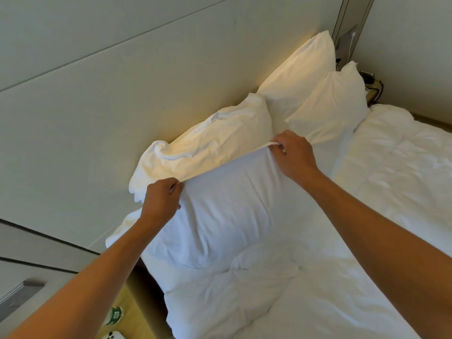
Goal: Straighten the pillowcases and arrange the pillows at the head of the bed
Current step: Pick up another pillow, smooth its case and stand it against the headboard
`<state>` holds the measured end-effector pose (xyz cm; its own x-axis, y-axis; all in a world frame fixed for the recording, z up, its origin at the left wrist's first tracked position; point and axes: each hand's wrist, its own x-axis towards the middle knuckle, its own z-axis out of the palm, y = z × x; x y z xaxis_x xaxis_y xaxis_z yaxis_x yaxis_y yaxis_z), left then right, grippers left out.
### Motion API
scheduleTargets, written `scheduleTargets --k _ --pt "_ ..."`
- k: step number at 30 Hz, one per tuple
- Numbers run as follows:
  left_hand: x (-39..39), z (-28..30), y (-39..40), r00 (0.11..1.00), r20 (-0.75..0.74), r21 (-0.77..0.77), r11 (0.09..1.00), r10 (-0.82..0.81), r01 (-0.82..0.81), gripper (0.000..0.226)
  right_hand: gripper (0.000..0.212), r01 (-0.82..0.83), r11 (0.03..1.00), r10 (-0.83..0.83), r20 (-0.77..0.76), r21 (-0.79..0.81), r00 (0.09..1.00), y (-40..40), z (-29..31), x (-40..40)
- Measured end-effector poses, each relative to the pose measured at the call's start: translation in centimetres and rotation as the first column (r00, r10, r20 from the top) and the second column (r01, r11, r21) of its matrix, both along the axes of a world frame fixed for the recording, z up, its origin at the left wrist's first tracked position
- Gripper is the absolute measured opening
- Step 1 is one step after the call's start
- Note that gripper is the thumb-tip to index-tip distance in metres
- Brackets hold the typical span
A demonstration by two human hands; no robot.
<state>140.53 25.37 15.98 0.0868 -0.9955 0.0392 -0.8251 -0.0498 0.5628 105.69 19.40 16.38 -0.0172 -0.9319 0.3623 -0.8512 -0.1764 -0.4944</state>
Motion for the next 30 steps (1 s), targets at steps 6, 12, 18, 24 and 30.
scheduleTargets --k 6,12,18,24,30 --pt "-3.6 -3.4 0.9 0.994 -0.101 0.114 0.992 -0.036 0.047 0.040 0.029 0.036 0.988 -0.035 -0.009 0.148 0.999 -2.6 -4.5 -2.1" --pt "-8.1 -7.3 1.7 0.982 -0.174 0.238 0.964 -0.075 0.116 0.040 0.030 0.116 0.957 -0.123 0.008 0.266 0.992 -1.3 -9.8 -6.0" --pt "-9.1 -8.5 0.5 0.978 -0.170 0.305 0.937 -0.121 0.169 0.039 0.026 0.179 0.943 -0.173 -0.048 0.281 0.984 0.0 -11.9 -8.3" --pt "-7.6 -8.9 -2.0 0.986 -0.155 0.367 0.922 -0.066 0.120 0.031 0.027 0.158 0.937 -0.151 -0.047 0.311 0.987 -2.7 -12.4 -6.2" --pt "-6.0 -9.9 -5.6 0.979 -0.202 0.355 0.934 0.027 0.047 0.030 0.029 0.200 0.925 -0.194 -0.051 0.323 0.980 -7.5 -12.9 -2.6"
